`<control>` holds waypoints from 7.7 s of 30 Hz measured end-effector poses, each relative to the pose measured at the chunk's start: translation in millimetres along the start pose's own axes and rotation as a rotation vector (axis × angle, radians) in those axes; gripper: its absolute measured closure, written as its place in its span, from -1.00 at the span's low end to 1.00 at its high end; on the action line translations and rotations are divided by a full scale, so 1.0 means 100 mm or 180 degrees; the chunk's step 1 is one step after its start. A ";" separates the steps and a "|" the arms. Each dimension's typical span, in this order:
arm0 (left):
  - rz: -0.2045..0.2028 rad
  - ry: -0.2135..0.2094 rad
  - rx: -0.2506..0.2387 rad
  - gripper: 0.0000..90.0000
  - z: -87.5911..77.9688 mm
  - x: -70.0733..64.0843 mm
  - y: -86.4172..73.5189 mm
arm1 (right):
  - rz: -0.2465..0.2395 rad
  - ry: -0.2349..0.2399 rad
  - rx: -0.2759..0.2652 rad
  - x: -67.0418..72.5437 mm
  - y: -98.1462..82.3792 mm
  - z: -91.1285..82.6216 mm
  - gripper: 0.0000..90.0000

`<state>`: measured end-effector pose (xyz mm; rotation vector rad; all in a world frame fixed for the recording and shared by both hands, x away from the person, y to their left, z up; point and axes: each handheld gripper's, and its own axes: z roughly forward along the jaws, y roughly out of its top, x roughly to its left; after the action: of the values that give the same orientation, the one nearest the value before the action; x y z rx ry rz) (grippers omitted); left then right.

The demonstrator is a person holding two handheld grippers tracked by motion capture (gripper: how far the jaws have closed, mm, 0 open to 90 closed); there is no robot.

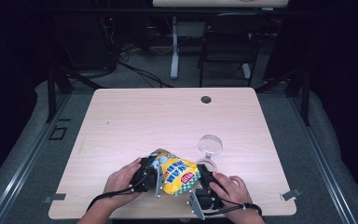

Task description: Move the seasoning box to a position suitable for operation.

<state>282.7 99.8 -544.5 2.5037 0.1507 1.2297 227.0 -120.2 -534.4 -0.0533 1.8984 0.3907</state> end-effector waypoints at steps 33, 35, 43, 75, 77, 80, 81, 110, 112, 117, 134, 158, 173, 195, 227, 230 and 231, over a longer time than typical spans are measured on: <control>0.0473 0.0253 0.0116 0.22 -0.11 0.16 0.12 | 0.0187 -0.0099 -0.0030 -0.01 0.00 -0.02 0.59; 0.0505 0.0244 0.0140 0.22 -0.12 0.17 0.13 | 0.0194 -0.0088 -0.0028 -0.01 0.00 -0.02 0.59; 0.0586 0.0243 0.0171 0.22 -0.14 0.21 0.16 | 0.0287 -0.0064 -0.0036 -0.03 -0.01 -0.02 0.59; 0.0819 0.0176 0.0335 0.22 -0.18 0.31 0.24 | 0.0656 0.0001 -0.0059 -0.03 -0.03 -0.01 0.59; 0.0814 0.0182 0.0343 0.22 -0.19 0.32 0.25 | 0.0677 0.0001 -0.0065 -0.04 -0.03 -0.01 0.59; 0.0816 0.0188 0.0344 0.22 -0.20 0.32 0.25 | 0.0706 0.0000 -0.0088 -0.04 -0.03 -0.01 0.59; 0.0823 0.0199 0.0345 0.22 -0.20 0.31 0.25 | 0.0706 -0.0001 -0.0087 -0.03 -0.03 -0.01 0.59; 0.1075 0.0477 0.0377 0.22 -0.25 0.30 0.30 | 0.0750 -0.0030 -0.0072 -0.02 -0.04 -0.02 0.59; 0.1100 0.0511 0.0375 0.22 -0.25 0.30 0.30 | 0.0722 -0.0033 -0.0041 -0.02 -0.03 -0.03 0.59; 0.1162 0.0590 0.0393 0.22 -0.27 0.30 0.31 | 0.0756 -0.0042 -0.0089 -0.02 -0.04 -0.02 0.59; 0.1312 0.0756 0.0404 0.22 -0.30 0.29 0.34 | 0.0764 -0.0056 -0.0050 -0.01 -0.03 -0.02 0.58; 0.1554 0.0929 0.0398 0.23 -0.33 0.32 0.41 | 0.0884 -0.0054 -0.0075 -0.02 -0.05 -0.02 0.58; 0.1669 0.0972 0.0390 0.26 -0.34 0.35 0.43 | 0.0901 -0.0030 -0.0064 -0.02 -0.05 -0.01 0.58; 0.1819 0.1062 0.0420 0.26 -0.36 0.36 0.47 | 0.0952 -0.0025 -0.0070 -0.02 -0.05 -0.01 0.58; 0.1997 0.1091 0.0480 0.29 -0.41 0.40 0.54 | 0.0991 -0.0029 -0.0061 -0.02 -0.05 -0.01 0.57; 0.2010 0.1085 0.0486 0.29 -0.41 0.40 0.55 | 0.0989 -0.0022 -0.0061 -0.02 -0.05 -0.01 0.57; 0.2012 0.1085 0.0486 0.29 -0.41 0.41 0.55 | 0.0989 -0.0024 -0.0064 -0.02 -0.05 -0.01 0.58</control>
<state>272.6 69.1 -471.8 2.5298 -0.5248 1.9480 227.7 -125.2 -533.4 0.2322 1.8985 0.6187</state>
